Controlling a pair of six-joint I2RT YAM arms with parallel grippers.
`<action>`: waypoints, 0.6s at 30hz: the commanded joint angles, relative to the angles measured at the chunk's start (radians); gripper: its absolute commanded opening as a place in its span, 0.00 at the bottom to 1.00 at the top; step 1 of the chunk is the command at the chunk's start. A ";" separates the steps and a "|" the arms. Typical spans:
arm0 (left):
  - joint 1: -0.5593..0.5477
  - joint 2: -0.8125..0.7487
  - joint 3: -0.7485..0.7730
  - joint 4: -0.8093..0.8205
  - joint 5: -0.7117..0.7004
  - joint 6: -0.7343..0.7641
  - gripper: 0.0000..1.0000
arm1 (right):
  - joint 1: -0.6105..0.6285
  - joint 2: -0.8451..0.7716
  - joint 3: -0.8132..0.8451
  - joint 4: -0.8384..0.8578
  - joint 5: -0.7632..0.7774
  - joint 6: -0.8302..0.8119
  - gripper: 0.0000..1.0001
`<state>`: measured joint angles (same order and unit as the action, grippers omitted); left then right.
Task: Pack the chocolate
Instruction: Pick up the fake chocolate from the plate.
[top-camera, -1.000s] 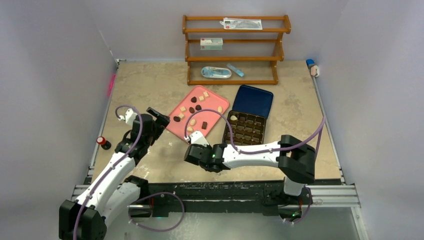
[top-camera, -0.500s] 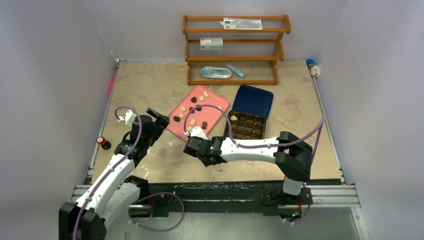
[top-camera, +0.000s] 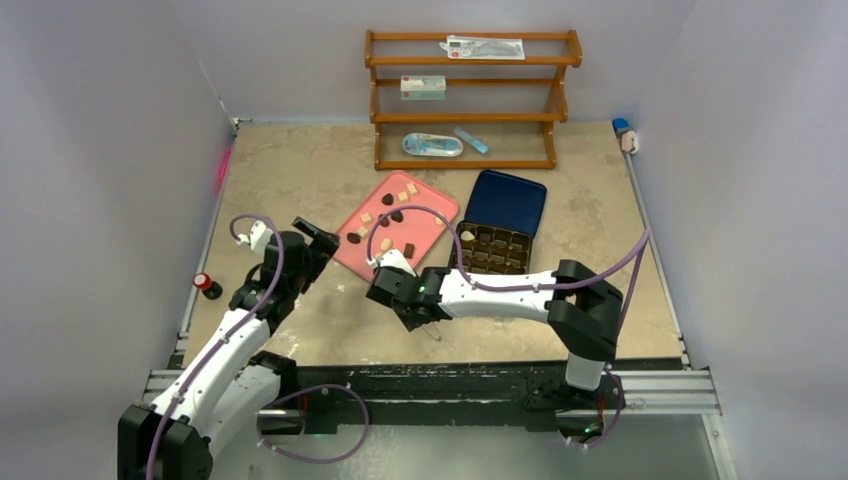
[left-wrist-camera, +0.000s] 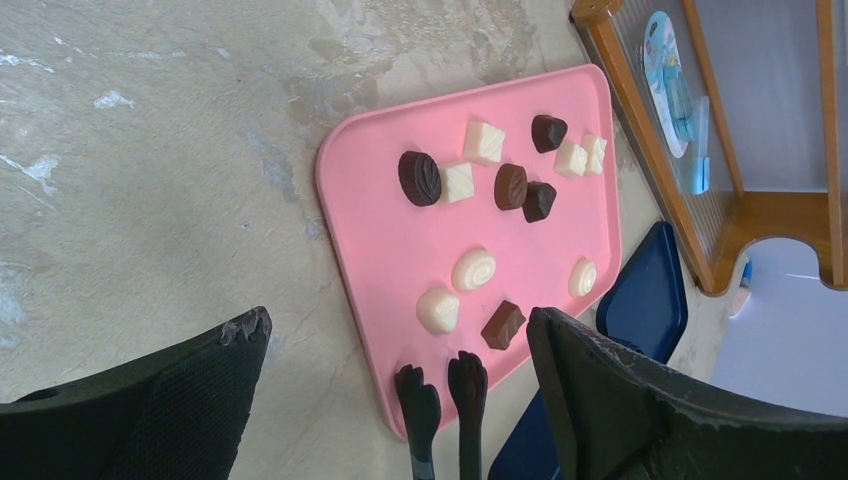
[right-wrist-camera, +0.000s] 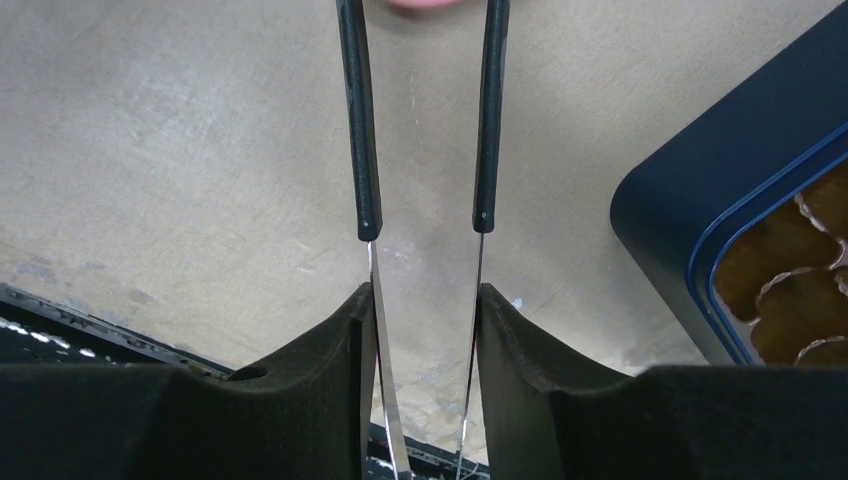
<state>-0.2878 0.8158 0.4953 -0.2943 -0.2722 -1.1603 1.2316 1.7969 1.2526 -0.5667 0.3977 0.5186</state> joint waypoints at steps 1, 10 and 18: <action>0.007 -0.011 -0.007 0.029 0.004 -0.009 1.00 | -0.019 0.017 0.063 -0.011 -0.017 -0.017 0.40; 0.007 -0.004 -0.011 0.041 0.008 -0.009 1.00 | -0.055 0.046 0.110 -0.025 -0.041 -0.034 0.40; 0.007 0.007 -0.003 0.053 0.007 -0.007 1.00 | -0.070 0.079 0.160 -0.044 -0.053 -0.051 0.40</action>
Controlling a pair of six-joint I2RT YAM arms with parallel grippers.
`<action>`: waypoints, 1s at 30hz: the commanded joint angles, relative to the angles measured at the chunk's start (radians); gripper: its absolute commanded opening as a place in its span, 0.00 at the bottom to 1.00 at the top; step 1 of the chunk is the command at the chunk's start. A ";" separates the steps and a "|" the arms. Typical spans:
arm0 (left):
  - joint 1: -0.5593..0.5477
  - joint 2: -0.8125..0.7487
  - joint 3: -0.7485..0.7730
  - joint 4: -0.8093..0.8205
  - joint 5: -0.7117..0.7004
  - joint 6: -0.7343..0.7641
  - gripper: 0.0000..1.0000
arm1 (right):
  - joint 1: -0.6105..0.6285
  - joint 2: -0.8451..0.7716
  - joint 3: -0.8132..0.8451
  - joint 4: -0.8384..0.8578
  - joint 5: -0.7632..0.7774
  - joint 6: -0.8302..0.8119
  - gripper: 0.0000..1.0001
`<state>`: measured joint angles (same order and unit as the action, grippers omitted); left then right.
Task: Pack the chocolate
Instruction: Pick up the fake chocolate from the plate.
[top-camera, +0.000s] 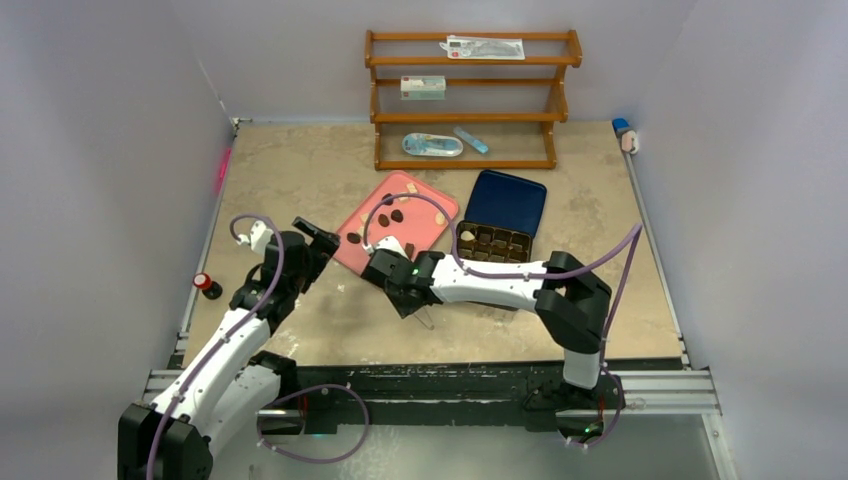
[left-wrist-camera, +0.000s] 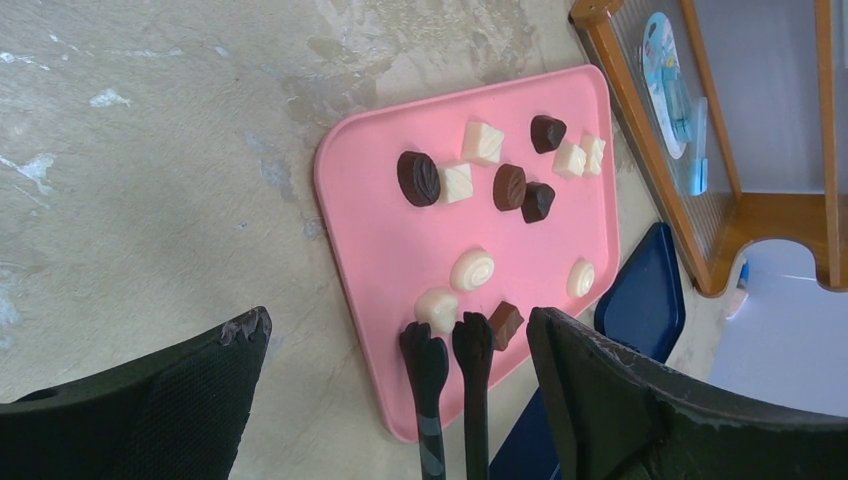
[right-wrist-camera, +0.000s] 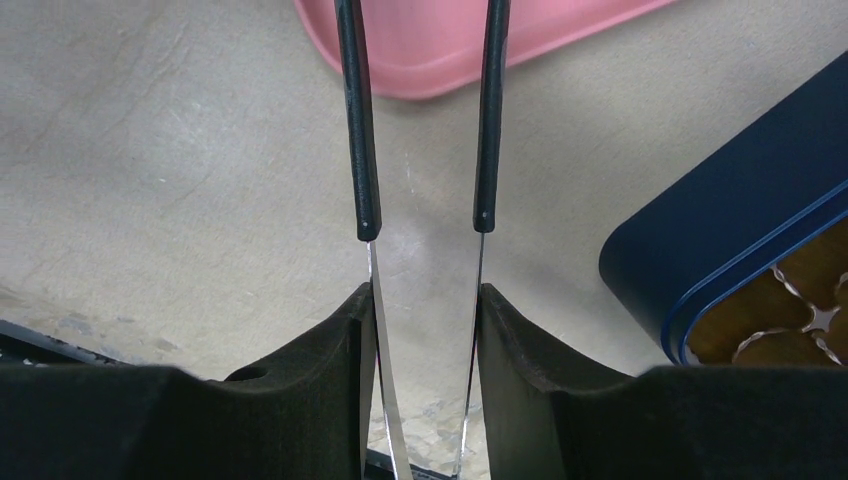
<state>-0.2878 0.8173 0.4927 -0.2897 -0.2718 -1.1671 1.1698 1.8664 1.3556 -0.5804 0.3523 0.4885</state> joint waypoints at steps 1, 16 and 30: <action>0.008 0.007 0.000 0.049 0.007 0.001 1.00 | -0.011 0.014 0.063 -0.033 -0.012 -0.025 0.40; 0.009 0.032 -0.005 0.073 0.008 0.000 1.00 | -0.039 0.050 0.095 -0.041 -0.035 -0.039 0.40; 0.009 0.046 -0.011 0.085 0.008 -0.003 1.00 | -0.055 0.067 0.112 -0.041 -0.063 -0.049 0.34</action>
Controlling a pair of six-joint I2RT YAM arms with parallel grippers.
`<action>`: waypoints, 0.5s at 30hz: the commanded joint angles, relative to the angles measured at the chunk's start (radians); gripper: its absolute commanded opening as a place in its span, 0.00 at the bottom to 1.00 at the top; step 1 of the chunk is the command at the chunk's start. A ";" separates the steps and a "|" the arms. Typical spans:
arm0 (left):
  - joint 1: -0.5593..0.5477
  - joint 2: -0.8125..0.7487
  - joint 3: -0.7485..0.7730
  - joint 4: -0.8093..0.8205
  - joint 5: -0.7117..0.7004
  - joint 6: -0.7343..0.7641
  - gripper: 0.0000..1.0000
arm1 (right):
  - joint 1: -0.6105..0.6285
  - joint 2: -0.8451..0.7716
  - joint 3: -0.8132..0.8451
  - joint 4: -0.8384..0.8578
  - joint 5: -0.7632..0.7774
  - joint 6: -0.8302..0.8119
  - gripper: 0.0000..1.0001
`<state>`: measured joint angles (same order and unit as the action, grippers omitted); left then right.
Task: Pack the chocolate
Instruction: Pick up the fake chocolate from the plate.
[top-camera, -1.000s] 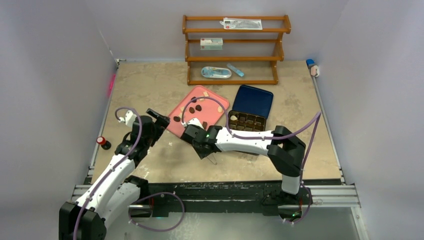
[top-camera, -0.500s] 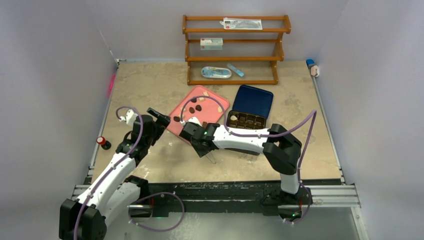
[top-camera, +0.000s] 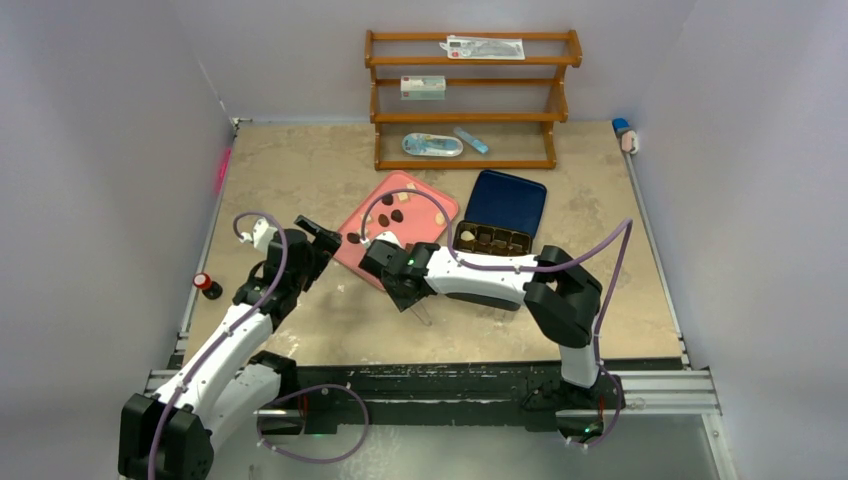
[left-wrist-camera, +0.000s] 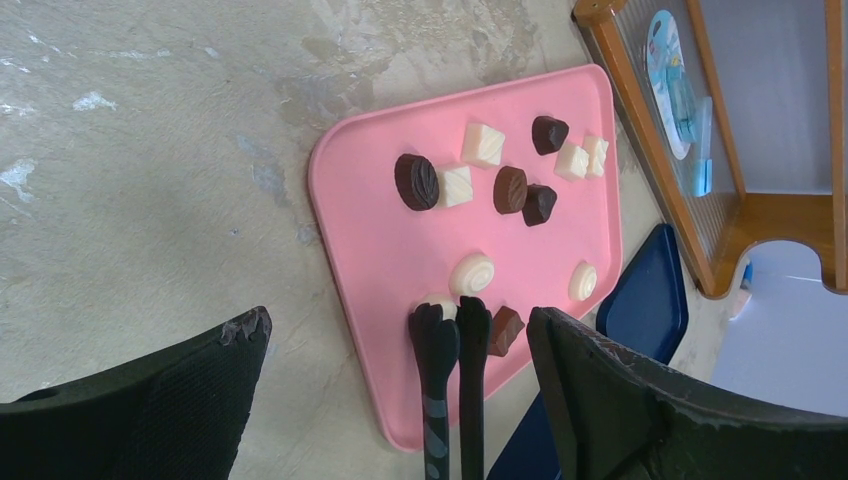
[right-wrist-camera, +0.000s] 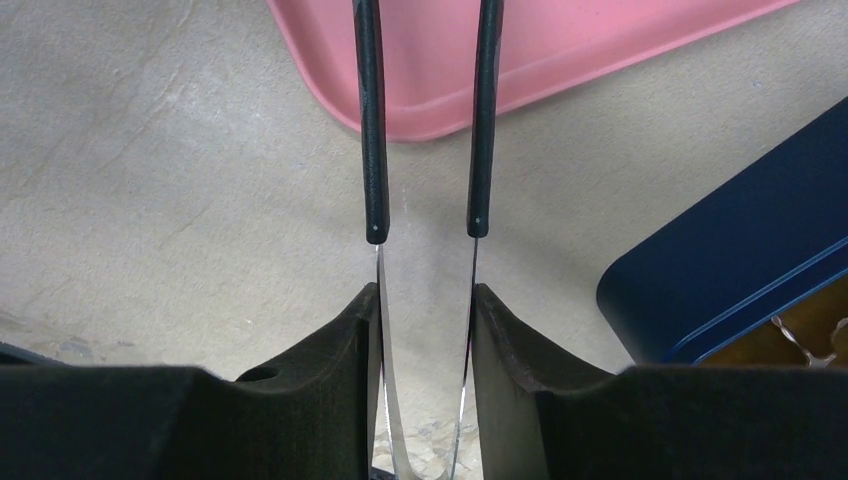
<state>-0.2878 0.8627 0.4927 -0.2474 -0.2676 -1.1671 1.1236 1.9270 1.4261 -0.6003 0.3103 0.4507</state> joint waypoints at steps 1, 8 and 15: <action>0.009 0.000 -0.012 0.042 0.004 -0.003 1.00 | -0.009 0.007 0.042 -0.021 -0.024 -0.013 0.33; 0.009 -0.006 -0.017 0.040 0.002 -0.005 1.00 | -0.011 0.009 0.047 -0.027 -0.033 -0.012 0.23; 0.009 -0.015 -0.021 0.033 0.002 -0.008 1.00 | -0.012 -0.010 0.036 -0.021 -0.036 -0.013 0.08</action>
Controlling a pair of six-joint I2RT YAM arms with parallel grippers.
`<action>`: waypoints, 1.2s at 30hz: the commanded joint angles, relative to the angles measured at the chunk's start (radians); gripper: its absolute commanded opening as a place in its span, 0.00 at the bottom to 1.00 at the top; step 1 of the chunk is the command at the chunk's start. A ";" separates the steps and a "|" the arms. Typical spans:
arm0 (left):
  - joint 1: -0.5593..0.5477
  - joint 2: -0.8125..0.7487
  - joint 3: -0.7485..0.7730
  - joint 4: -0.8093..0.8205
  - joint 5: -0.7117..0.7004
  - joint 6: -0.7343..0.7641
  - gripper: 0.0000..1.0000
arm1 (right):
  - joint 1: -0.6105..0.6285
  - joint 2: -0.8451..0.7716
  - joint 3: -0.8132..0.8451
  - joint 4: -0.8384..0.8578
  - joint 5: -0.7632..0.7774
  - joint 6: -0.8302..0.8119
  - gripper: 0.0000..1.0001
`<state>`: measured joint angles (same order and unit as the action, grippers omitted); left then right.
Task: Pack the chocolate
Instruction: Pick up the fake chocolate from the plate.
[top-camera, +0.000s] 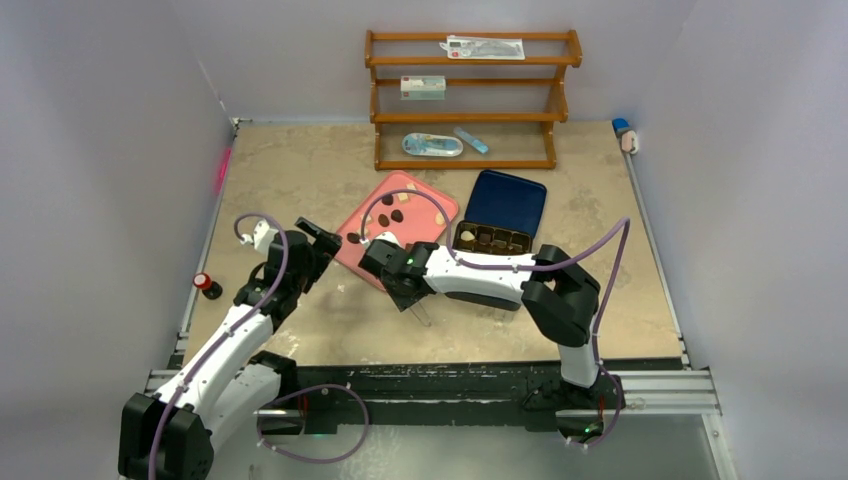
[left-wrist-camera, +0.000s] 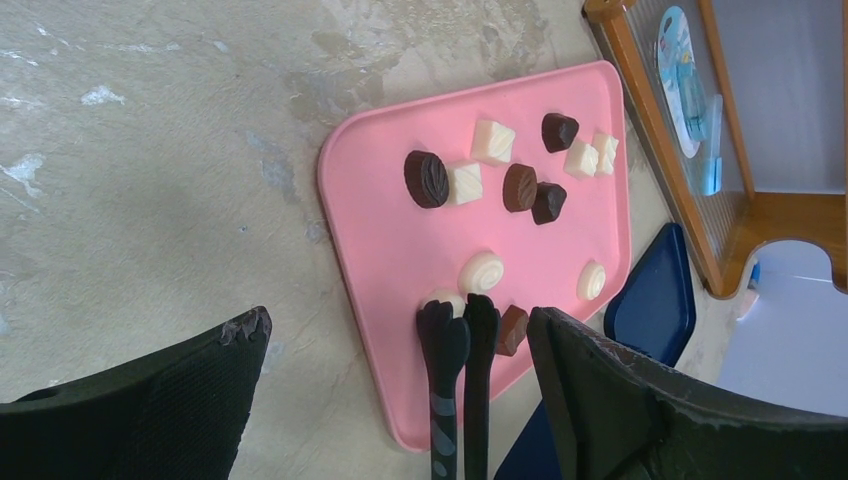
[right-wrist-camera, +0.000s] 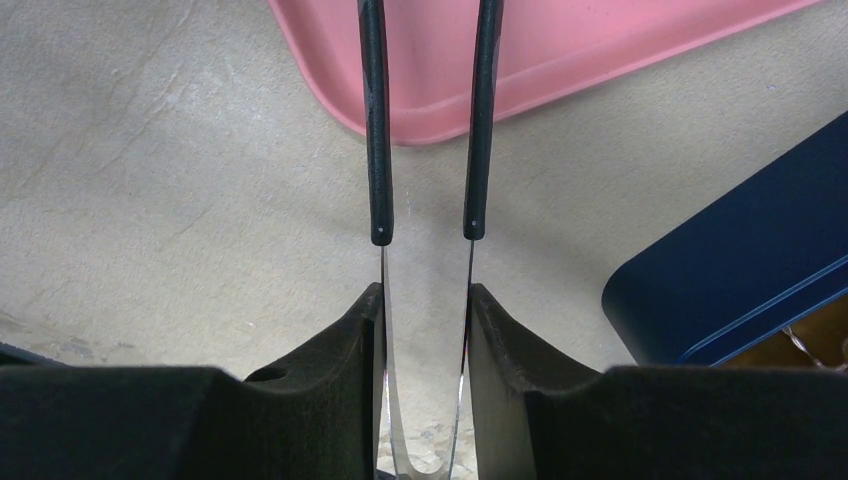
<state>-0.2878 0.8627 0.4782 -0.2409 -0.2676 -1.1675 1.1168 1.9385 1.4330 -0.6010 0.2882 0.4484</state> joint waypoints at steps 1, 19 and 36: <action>0.009 -0.017 -0.007 0.026 0.002 -0.007 1.00 | -0.005 -0.026 0.028 -0.018 -0.014 -0.010 0.05; 0.009 -0.031 -0.006 0.014 0.001 -0.013 1.00 | -0.004 -0.106 0.003 0.010 -0.009 -0.014 0.00; 0.009 -0.021 0.016 0.011 -0.004 -0.006 1.00 | -0.005 -0.080 0.048 -0.029 -0.030 -0.021 0.32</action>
<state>-0.2878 0.8425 0.4759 -0.2428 -0.2680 -1.1679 1.1160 1.8706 1.4326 -0.6003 0.2687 0.4412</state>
